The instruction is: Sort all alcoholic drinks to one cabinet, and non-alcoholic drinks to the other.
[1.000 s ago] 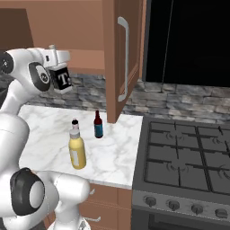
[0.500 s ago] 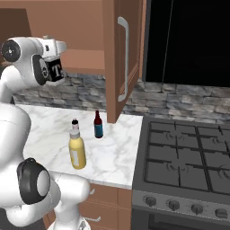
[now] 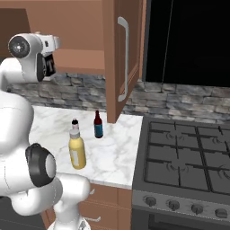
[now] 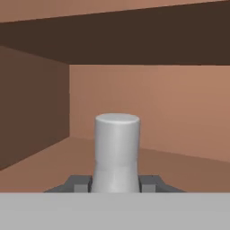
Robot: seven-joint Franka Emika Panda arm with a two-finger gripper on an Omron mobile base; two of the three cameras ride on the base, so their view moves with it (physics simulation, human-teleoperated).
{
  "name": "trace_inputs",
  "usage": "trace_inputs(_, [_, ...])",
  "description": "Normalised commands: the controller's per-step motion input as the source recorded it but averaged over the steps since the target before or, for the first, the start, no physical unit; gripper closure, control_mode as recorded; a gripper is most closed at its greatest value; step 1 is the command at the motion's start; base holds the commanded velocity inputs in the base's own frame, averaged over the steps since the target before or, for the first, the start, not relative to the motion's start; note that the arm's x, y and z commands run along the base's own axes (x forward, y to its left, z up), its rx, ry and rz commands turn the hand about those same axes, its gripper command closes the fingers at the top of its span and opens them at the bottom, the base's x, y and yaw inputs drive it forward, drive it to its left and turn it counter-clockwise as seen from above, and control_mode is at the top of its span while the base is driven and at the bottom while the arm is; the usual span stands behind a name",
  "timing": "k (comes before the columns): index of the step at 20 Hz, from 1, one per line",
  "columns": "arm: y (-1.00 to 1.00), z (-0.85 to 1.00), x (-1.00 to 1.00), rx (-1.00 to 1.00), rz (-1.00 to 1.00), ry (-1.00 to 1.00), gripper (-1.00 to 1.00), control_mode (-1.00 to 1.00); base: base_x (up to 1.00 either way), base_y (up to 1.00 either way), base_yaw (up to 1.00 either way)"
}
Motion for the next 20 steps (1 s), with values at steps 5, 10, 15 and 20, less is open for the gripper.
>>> trace_inputs(5, [0.29, 0.31, 0.17, 0.0, 0.06, -0.02, 1.0, -1.0, 0.0, 0.0, 0.0])
trace_inputs(10, [0.22, 0.31, 0.25, 0.0, 0.03, -0.04, 1.0, -1.0, 0.0, 0.0, 0.0])
trace_inputs(15, [0.13, 0.22, 0.35, 0.0, 0.01, -0.04, 1.0, -1.0, 0.0, 0.0, 0.0])
trace_inputs(20, [0.0, 0.17, 0.21, 0.0, 0.02, -0.03, 1.0, -1.0, 0.0, 0.0, 0.0])
